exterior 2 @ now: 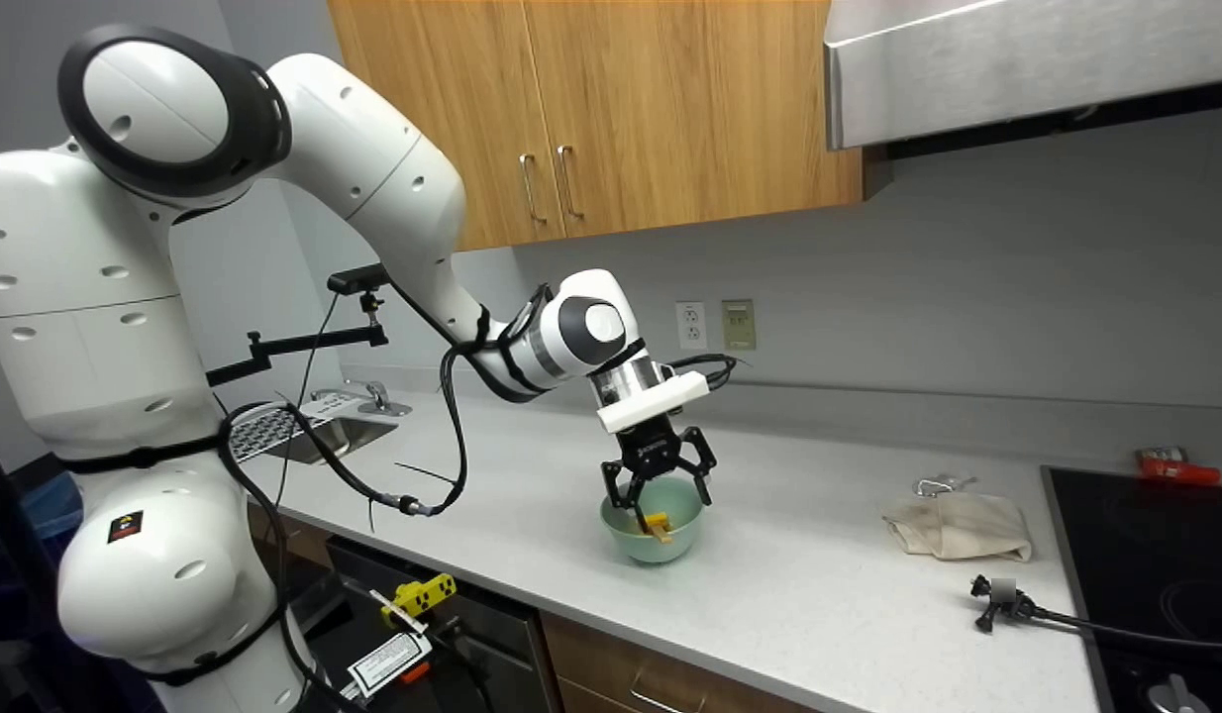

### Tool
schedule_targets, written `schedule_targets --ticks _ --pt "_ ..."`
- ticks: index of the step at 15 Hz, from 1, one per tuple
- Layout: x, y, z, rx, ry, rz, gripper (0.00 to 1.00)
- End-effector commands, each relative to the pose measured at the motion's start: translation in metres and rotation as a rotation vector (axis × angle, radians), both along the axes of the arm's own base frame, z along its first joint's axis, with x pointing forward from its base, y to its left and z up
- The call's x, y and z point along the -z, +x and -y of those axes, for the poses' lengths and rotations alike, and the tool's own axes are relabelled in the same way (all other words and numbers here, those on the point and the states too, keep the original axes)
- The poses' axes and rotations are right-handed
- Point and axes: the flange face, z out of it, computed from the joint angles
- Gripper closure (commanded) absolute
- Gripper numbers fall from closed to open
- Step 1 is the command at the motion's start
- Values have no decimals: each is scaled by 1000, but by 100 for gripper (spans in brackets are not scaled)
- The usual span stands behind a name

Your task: Stir the contents in the green bowl

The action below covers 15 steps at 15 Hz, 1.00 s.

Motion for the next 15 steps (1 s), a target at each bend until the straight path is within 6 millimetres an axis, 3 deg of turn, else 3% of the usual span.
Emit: schedule_targets --ticks 1,11,12,15 --pt "0 -2 -1 62 -34 24 0" --pt "14 -12 0 74 -73 -59 0" --pt "14 -12 0 81 -83 -54 23" --pt "16 -12 2 89 -86 -58 44"
